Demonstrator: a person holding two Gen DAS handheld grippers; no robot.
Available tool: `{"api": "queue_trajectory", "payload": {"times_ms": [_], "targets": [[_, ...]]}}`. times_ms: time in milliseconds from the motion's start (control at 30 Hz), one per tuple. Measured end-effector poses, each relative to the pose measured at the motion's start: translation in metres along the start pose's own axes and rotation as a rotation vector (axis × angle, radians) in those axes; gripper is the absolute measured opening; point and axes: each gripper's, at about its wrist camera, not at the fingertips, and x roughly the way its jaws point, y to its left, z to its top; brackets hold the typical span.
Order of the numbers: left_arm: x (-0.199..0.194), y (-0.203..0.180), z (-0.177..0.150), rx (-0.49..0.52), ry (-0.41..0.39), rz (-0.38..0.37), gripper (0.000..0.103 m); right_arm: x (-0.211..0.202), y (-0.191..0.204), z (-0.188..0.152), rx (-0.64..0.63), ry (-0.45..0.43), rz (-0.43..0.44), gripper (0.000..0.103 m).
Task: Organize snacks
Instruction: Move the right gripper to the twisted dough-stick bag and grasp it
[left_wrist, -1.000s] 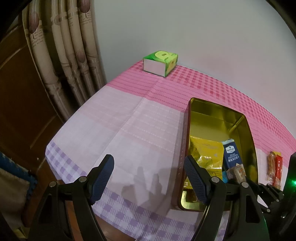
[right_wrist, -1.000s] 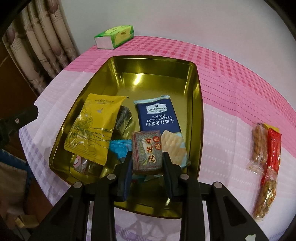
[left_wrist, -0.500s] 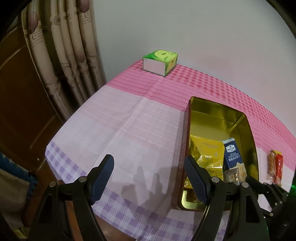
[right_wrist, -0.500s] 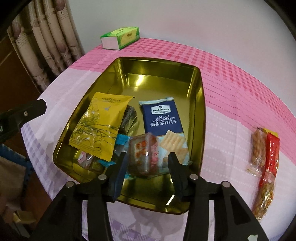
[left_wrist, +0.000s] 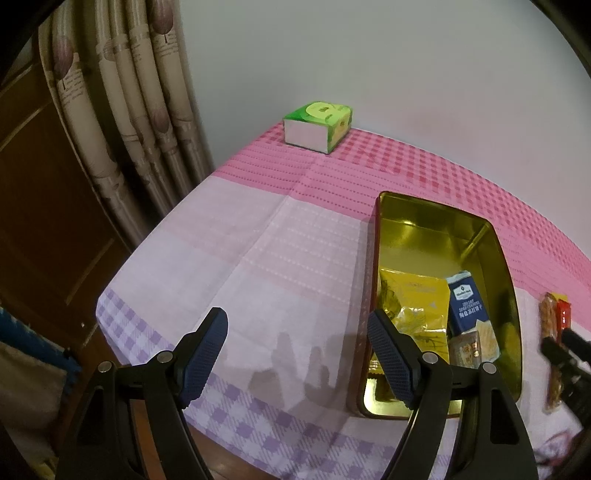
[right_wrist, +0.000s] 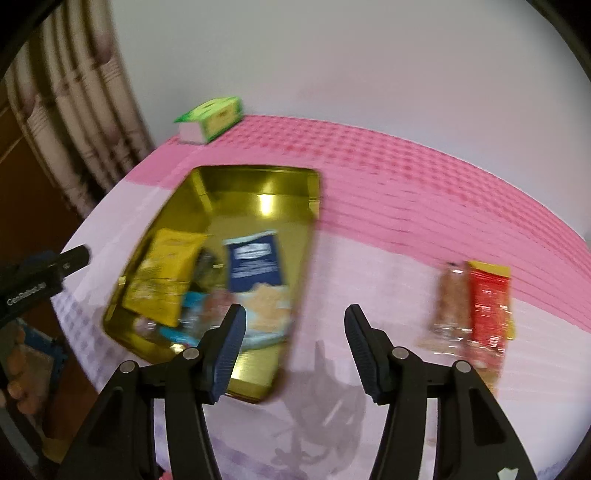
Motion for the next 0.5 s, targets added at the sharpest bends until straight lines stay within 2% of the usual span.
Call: {"api": "queue_trajectory", "payload": {"times_ms": [300, 500], "targets": [[-0.001, -0.007, -0.001, 0.030, -0.005, 0.005, 0.079, -0.006, -0.101, -0.035, 0.142, 0.049, -0.156, 0.056], [-0.001, -0.016, -0.004, 0.070, -0.012, 0.021, 0.079, 0.000, -0.127, -0.067, 0.184, 0.112, -0.186, 0.057]]}}
